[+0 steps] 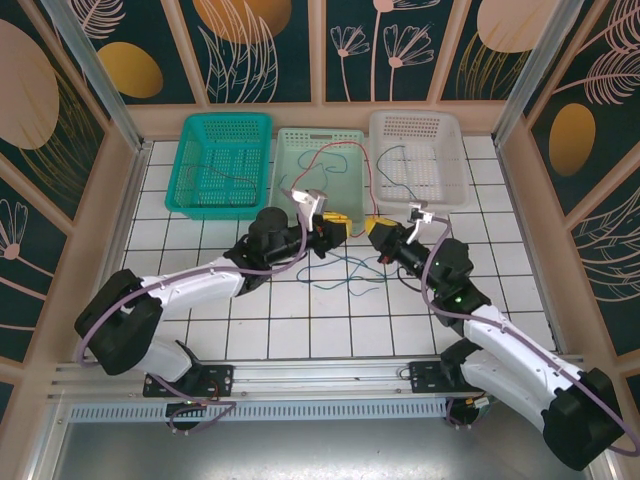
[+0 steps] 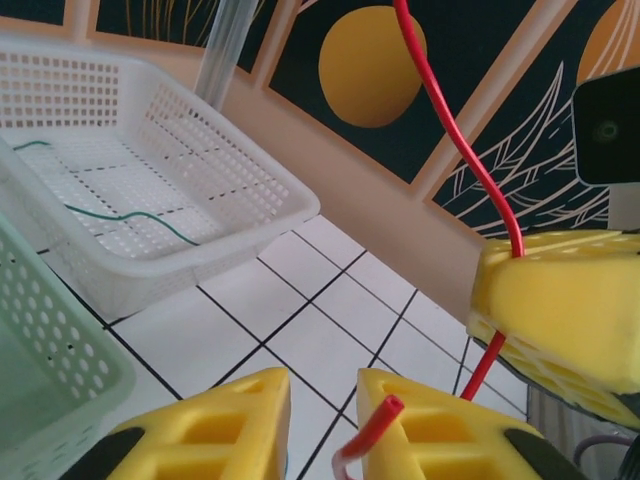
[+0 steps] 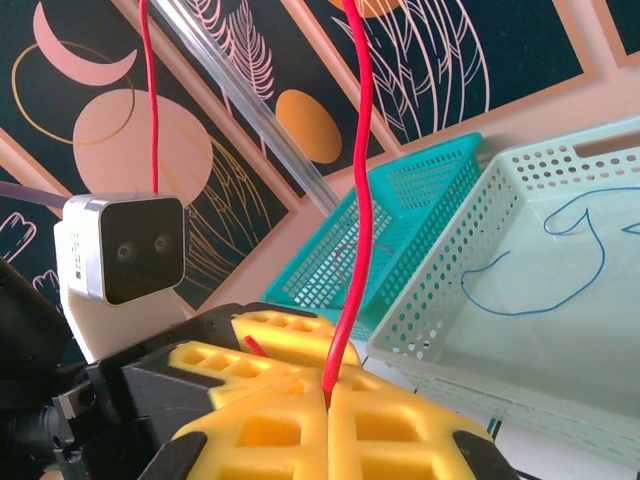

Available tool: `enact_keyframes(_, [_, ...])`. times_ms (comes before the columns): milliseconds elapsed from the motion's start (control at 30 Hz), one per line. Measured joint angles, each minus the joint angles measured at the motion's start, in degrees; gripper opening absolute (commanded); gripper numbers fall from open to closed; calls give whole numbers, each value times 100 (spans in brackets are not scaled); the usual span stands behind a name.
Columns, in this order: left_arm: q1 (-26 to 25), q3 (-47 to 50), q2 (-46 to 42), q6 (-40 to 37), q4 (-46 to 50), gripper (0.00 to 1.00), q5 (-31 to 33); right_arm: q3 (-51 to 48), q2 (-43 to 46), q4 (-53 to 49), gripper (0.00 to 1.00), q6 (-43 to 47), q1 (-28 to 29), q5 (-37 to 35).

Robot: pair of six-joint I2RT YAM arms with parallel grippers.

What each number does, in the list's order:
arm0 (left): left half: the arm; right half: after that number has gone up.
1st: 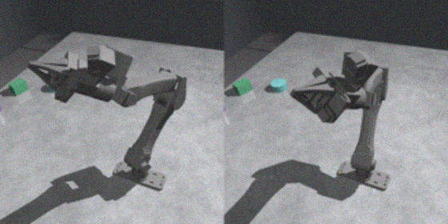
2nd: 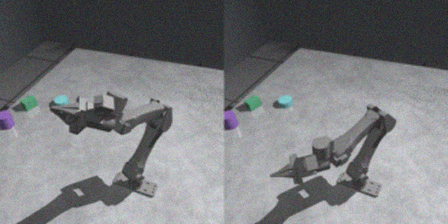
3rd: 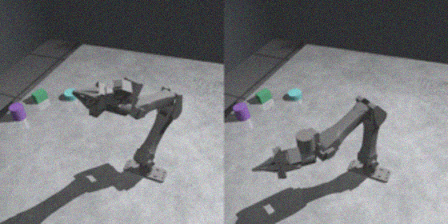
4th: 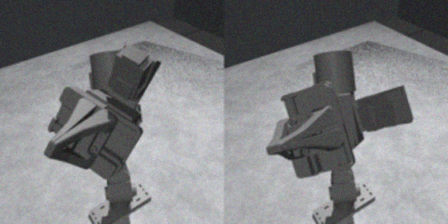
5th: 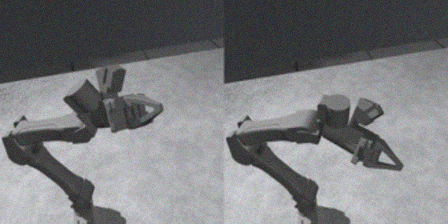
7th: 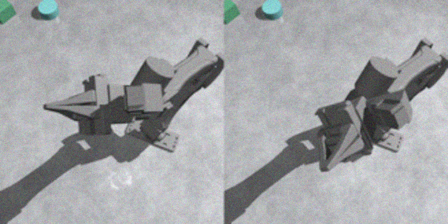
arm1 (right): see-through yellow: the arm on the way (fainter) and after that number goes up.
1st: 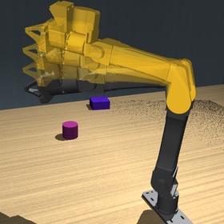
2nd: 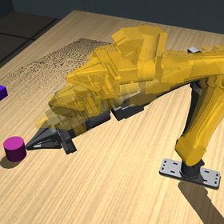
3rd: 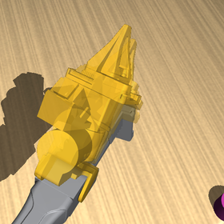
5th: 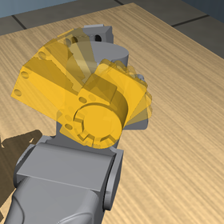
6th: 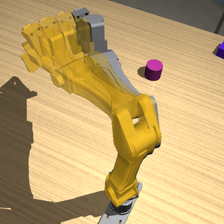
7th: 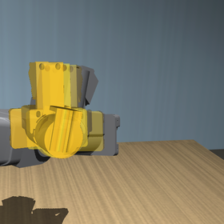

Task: Untangle the cables
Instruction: Straighten the cable.

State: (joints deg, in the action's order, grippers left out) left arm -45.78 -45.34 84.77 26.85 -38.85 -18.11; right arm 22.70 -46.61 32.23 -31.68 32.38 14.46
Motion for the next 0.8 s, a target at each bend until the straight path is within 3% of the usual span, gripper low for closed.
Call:
enact_keyframes(300, [-105, 332, 125, 826, -964, 1, 98, -588, 446, 577, 0, -170, 37, -557])
enact_keyframes(800, [-1058, 625, 1141, 2457, -3021, 0, 1174, -1445, 1646, 1110, 0, -448, 52, -1351])
